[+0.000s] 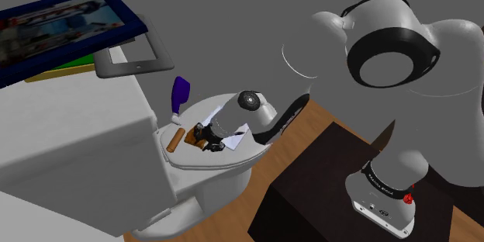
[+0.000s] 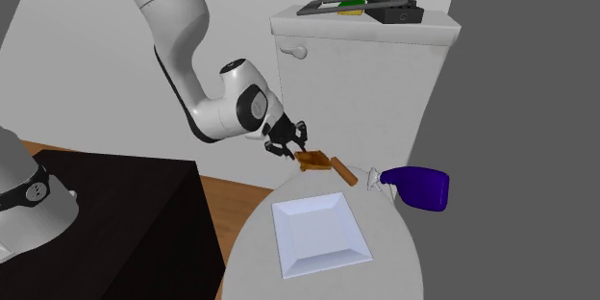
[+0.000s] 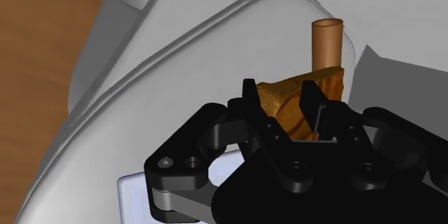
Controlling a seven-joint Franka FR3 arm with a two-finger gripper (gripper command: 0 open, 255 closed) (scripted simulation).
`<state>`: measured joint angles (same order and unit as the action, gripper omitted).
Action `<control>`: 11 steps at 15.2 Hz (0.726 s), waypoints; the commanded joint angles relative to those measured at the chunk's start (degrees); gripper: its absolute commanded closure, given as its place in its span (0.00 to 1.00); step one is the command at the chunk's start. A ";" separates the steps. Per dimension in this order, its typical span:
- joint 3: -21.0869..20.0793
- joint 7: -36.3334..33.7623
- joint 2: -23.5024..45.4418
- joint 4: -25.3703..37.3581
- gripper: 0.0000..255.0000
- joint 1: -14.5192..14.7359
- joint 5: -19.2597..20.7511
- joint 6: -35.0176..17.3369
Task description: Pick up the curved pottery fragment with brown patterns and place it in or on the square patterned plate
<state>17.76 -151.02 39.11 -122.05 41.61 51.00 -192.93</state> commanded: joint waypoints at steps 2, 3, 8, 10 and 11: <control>-0.94 0.80 -1.90 -1.34 1.00 -2.43 1.44 0.23; -0.50 1.36 -2.36 -2.25 1.00 -3.45 2.21 -0.67; 0.47 4.04 -4.38 -5.66 1.00 -10.21 6.96 -4.38; 0.16 4.89 -5.07 -6.44 1.00 -13.79 9.45 -5.41; -0.15 5.17 -5.38 -6.68 1.00 -15.76 10.91 -5.84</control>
<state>17.93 -146.23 34.02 -128.46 27.98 60.33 -198.22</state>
